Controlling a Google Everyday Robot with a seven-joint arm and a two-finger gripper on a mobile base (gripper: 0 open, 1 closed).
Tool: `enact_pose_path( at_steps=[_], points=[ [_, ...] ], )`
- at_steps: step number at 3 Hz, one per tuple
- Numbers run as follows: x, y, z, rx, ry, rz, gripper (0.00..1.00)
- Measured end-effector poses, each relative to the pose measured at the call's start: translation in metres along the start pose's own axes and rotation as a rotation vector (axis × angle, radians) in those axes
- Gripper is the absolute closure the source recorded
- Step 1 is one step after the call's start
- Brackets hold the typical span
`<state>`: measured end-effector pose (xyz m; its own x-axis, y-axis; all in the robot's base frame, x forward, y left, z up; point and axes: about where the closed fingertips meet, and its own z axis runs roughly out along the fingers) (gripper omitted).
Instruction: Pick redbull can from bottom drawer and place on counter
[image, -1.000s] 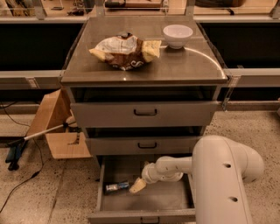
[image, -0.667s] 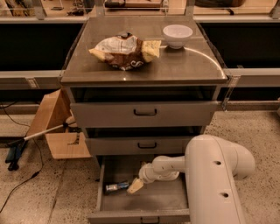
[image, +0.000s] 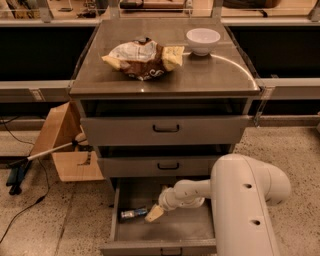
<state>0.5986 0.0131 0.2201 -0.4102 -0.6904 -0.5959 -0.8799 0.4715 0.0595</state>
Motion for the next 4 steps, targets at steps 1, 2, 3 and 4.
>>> enact_pose_path(
  at_steps=[1,2,3,4],
  points=[
    [0.008,0.005,0.022,-0.009,0.028,0.008,0.00],
    [0.013,0.016,0.053,-0.028,0.044,-0.017,0.00],
    [0.016,0.019,0.070,-0.015,0.055,-0.041,0.00],
    [0.015,0.020,0.092,-0.025,0.060,-0.046,0.00]
  ],
)
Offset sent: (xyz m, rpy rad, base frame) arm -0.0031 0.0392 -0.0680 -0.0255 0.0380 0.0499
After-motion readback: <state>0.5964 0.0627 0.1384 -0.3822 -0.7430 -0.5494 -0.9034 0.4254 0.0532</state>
